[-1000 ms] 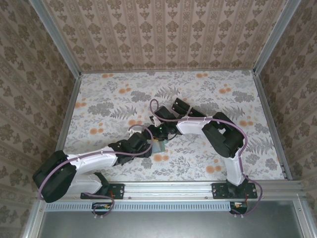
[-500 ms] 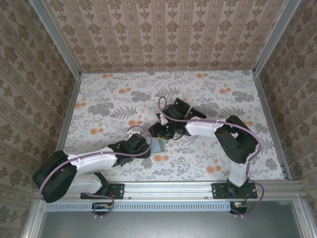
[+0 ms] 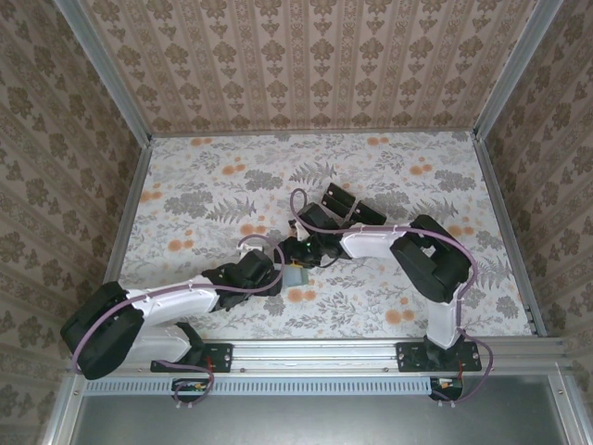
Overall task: Put the credit cards into the card holder
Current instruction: Flip over the card slot on the card holder.
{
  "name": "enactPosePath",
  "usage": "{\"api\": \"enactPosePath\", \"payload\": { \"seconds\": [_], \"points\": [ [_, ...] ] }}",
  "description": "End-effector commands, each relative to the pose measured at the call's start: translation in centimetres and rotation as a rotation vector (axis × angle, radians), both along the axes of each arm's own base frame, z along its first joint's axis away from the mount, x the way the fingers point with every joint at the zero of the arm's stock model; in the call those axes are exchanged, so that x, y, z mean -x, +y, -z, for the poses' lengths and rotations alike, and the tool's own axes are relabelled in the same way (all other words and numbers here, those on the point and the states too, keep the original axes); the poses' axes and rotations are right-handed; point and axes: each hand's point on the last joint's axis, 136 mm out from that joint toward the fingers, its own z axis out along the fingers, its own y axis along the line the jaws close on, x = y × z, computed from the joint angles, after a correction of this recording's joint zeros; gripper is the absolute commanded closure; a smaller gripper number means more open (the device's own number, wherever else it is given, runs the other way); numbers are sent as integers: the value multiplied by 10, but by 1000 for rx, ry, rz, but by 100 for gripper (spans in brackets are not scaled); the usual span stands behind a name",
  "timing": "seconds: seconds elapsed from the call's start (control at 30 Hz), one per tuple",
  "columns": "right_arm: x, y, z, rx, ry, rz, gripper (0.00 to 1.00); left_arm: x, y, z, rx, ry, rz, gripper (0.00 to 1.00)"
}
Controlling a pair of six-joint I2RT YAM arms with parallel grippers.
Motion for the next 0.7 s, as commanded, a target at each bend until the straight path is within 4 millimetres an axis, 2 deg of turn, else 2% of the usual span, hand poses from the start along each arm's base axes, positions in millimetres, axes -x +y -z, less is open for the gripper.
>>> {"api": "enactPosePath", "payload": {
  "seconds": [0.0,0.27,0.43,0.67],
  "points": [
    [-2,14,-2,-33,19,-13,47,1,10,1,-9,-5,-33,0],
    [3,25,-19,-52,4,-44,48,1,17,-19,24,-54,-56,0],
    [8,34,-28,-39,-9,-74,48,2,32,-38,62,-111,-120,0],
    [13,45,-21,4,1,-105,47,8,52,-52,134,-154,-204,0]
  ]
}}
